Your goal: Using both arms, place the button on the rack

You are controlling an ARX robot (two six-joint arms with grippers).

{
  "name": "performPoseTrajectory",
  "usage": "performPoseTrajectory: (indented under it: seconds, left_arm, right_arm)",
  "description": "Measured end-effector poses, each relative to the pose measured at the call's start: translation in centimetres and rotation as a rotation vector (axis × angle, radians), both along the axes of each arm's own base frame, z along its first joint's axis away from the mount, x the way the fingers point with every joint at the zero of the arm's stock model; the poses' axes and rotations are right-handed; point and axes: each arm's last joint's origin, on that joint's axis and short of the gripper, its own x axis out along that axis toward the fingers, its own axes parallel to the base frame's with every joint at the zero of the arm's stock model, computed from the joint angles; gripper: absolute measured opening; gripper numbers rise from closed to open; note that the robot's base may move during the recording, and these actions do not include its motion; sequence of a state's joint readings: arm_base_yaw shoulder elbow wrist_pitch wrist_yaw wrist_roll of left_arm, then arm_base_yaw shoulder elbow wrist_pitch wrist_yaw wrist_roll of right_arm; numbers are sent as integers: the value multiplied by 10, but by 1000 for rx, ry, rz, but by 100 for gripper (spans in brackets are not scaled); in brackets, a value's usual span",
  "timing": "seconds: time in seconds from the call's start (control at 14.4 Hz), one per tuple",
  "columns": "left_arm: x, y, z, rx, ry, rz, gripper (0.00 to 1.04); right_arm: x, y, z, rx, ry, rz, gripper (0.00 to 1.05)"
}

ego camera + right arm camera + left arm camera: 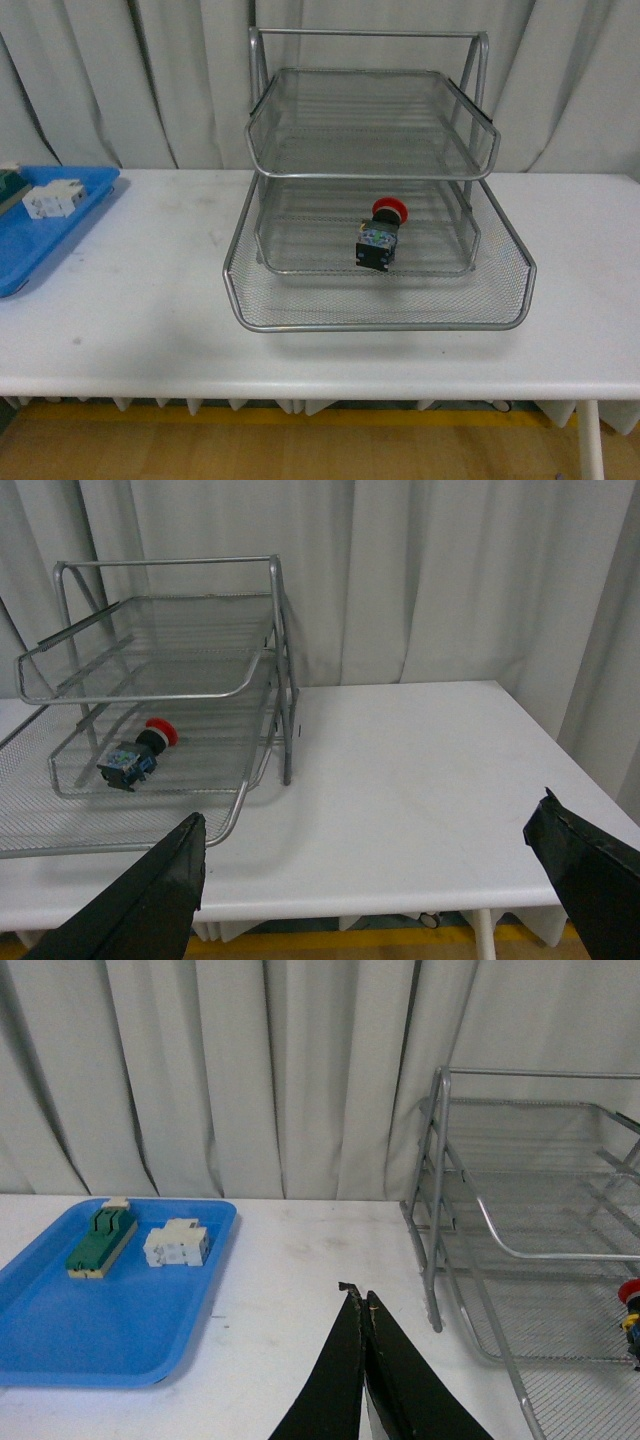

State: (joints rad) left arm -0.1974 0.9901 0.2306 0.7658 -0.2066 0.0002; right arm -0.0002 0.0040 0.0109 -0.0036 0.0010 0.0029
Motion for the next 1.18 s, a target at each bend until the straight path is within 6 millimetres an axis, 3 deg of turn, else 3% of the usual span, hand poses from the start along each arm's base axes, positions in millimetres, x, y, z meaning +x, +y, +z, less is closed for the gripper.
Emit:
performPoseTrajectory:
  seconds: [0.14, 0.63, 0.77, 1.18]
  left_arm:
    - [-14, 9, -12, 5, 25, -6, 2]
    - [-46, 33, -25, 1, 17, 13, 2]
    - [-53, 31, -35, 2, 21, -13, 2]
    - [-67, 31, -31, 1, 1, -12, 2]
  right_arm:
    - [0, 0, 0, 0, 0, 0, 98]
    - [0, 0, 0, 0, 0, 0, 98]
    - [0, 0, 0, 0, 0, 0, 98]
    - [0, 0, 0, 0, 0, 0, 98]
